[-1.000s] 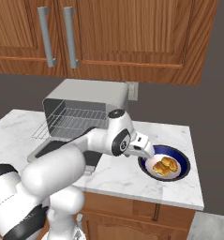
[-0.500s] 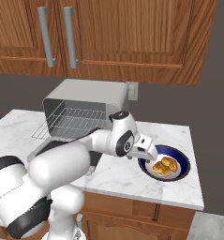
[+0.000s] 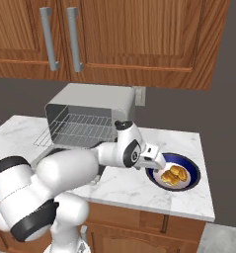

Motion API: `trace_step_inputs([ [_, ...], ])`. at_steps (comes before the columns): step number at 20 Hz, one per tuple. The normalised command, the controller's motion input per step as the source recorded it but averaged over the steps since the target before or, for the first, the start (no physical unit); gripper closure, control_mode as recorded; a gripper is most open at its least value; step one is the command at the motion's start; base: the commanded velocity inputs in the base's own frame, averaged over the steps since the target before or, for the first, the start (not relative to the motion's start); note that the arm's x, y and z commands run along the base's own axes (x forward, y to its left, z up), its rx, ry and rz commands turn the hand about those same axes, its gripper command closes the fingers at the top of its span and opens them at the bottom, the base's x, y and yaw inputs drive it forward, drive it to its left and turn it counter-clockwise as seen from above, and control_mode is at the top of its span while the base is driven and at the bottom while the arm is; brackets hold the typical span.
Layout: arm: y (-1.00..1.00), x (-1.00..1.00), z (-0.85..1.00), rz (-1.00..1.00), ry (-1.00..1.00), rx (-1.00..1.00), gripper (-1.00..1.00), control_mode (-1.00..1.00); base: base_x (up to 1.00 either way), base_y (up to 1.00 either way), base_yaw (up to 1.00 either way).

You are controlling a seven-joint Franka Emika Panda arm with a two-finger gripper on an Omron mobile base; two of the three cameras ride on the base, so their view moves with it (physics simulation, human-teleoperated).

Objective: Pick up the heated bread from the toaster oven and place it in the bowl. Then move the bread bowl to the dining counter.

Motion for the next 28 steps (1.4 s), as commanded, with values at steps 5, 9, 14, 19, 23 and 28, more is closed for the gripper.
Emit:
trace_step_inputs([
  [5,-0.09,0.2,-0.12,0.03,0.0,-0.04,-1.0,-1.0,0.0,0.0,0.0],
  [9,-0.14,0.16,-0.14,0.04,0.04,-0.02,-1.0,-1.0,0.0,0.0,0.0],
  [14,-0.15,0.03,-0.17,0.03,0.04,-0.01,-1.0,-1.0,0.0,0.0,0.0],
  [19,-0.16,0.06,-0.18,0.01,0.01,0.0,-1.0,-1.0,0.0,0.0,0.0],
  [23,-0.07,0.12,-0.26,0.01,0.01,-0.01,-1.0,-1.0,0.0,0.0,0.0],
  [28,-0.01,0.12,-0.29,0.02,0.0,-0.04,-1.0,-1.0,0.0,0.0,0.0],
])
